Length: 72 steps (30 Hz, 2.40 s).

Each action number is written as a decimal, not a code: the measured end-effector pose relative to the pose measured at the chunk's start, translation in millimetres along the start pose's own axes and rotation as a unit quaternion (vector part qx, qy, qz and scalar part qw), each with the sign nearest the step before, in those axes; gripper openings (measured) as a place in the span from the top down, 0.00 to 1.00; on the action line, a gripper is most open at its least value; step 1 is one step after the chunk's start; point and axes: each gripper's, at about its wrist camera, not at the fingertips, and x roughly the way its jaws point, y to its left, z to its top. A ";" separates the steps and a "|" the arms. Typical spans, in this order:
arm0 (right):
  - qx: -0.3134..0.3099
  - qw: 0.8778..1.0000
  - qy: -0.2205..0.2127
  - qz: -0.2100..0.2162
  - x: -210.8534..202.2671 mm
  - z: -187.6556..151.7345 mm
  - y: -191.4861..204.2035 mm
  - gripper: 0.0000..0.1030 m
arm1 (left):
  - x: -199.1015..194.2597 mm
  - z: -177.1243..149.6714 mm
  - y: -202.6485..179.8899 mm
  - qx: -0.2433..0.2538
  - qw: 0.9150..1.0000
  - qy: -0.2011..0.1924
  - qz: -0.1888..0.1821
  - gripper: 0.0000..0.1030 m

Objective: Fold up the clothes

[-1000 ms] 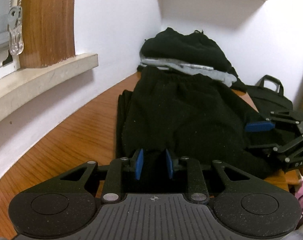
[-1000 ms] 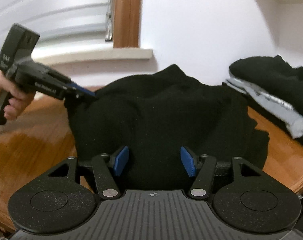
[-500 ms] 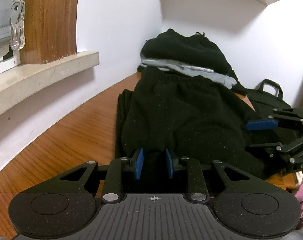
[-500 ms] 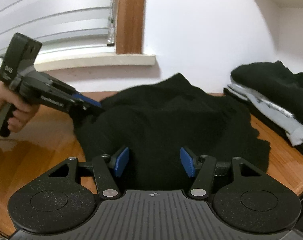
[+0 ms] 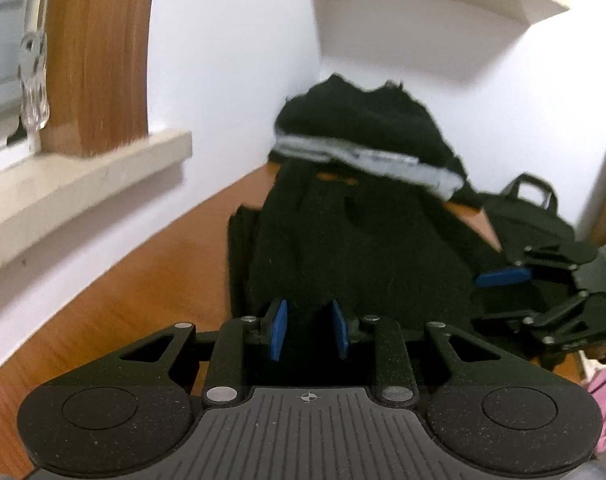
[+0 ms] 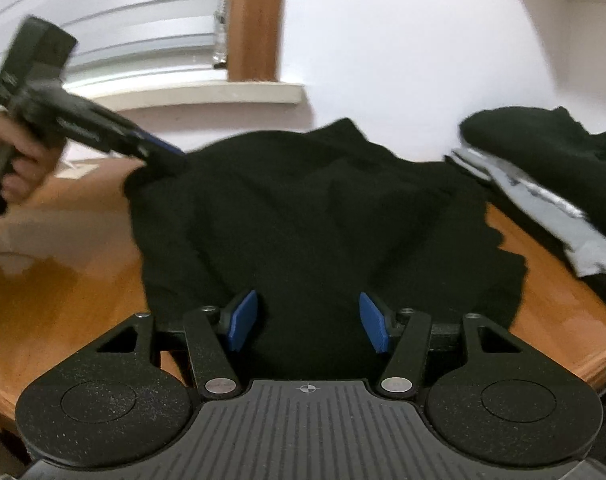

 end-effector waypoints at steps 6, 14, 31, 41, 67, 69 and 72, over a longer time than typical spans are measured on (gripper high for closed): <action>0.043 0.999 0.013 -0.002 -11.4 8.1 -42.2 0.49 | 19.2 22.3 11.3 -0.028 1.000 -0.008 0.004 0.51; 0.129 0.991 0.007 -0.027 10.4 22.2 -111.6 0.35 | 82.8 42.6 44.6 -0.072 0.997 0.037 -0.001 0.33; 0.179 0.983 0.024 0.028 68.0 22.9 -163.4 0.29 | 152.5 49.8 80.5 -0.156 0.983 0.070 -0.063 0.31; 0.158 0.986 0.001 0.056 64.4 32.5 -147.4 0.78 | 148.4 65.0 72.9 -0.141 0.985 0.040 -0.092 0.78; 0.202 0.947 -0.204 -0.144 27.3 187.5 -379.3 0.42 | 302.9 439.7 -87.3 0.069 0.992 -0.109 -0.014 0.62; 0.204 0.952 -0.151 -0.169 59.1 177.6 -405.2 0.31 | 338.7 434.8 -91.7 0.071 0.994 -0.080 0.008 0.62; 0.189 0.956 -0.149 -0.168 67.0 160.8 -411.9 0.28 | 349.0 419.1 -95.0 0.076 0.994 -0.073 0.013 0.42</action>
